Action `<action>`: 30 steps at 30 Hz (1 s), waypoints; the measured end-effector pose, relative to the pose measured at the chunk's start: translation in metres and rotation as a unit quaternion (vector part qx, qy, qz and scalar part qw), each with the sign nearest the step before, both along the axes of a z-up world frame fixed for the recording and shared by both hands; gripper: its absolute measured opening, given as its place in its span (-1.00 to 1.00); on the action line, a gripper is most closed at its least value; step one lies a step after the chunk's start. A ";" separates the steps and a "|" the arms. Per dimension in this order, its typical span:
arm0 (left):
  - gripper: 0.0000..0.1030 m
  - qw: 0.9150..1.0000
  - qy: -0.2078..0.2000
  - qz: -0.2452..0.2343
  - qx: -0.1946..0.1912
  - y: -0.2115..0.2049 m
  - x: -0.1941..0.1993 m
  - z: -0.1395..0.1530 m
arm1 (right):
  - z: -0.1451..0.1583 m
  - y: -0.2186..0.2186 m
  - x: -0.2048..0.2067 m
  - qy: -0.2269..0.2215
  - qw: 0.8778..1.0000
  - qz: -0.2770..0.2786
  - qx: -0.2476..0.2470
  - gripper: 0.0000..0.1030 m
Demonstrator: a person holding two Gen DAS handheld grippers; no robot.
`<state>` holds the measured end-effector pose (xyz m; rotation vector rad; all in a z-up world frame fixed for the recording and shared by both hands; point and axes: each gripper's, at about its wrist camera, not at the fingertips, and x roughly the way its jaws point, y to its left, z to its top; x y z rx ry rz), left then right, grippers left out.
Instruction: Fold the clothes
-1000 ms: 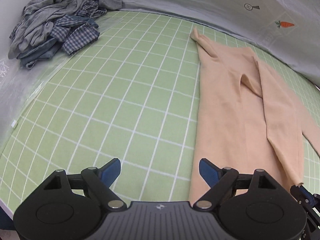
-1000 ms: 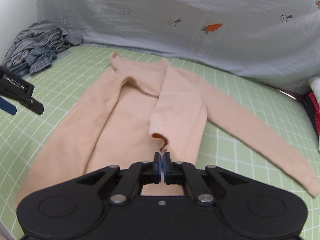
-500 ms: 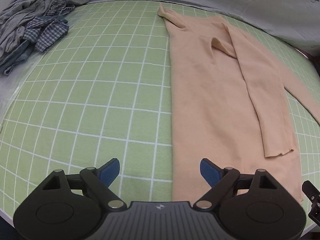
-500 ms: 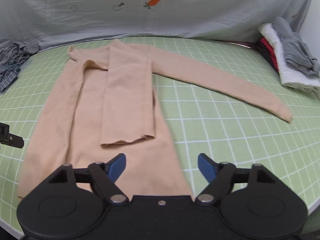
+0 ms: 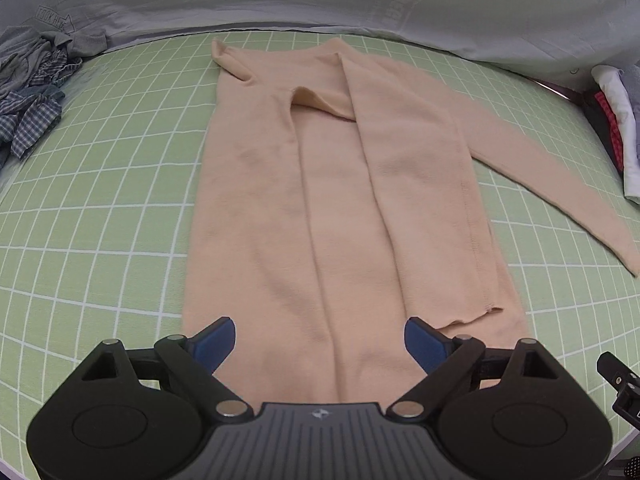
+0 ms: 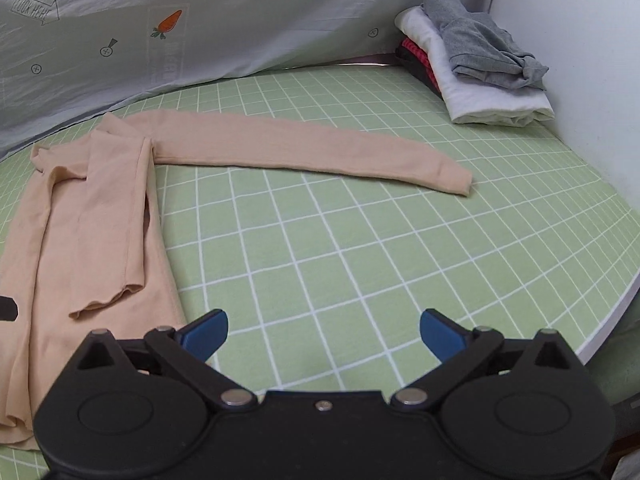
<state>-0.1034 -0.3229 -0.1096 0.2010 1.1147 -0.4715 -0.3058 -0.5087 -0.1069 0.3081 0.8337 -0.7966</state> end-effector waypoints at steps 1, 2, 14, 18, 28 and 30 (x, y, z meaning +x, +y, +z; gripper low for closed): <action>0.72 1.000 0.001 -0.003 0.000 -0.008 -0.003 -0.002 | -0.001 -0.006 -0.001 0.002 1.000 0.004 -0.001 1.00; 0.69 1.000 0.002 -0.004 0.000 -0.015 -0.005 -0.004 | -0.003 -0.013 -0.002 0.003 1.000 0.006 0.001 1.00; -0.71 1.000 0.011 -0.002 -0.011 -0.064 -0.012 -0.025 | -0.026 -0.056 -0.026 0.041 0.999 0.022 0.018 1.00; -0.93 1.000 0.003 -0.002 -0.022 -0.065 -0.014 -0.022 | -0.027 -0.063 -0.030 0.044 0.999 0.021 0.015 1.00; -0.94 0.993 -0.005 0.048 -0.106 -0.015 -0.046 0.022 | -0.025 -0.061 -0.015 0.031 0.998 0.050 0.014 1.00; -0.94 0.990 0.002 0.067 -0.122 0.003 -0.056 0.027 | -0.025 -0.057 -0.010 0.028 0.998 0.061 0.015 1.00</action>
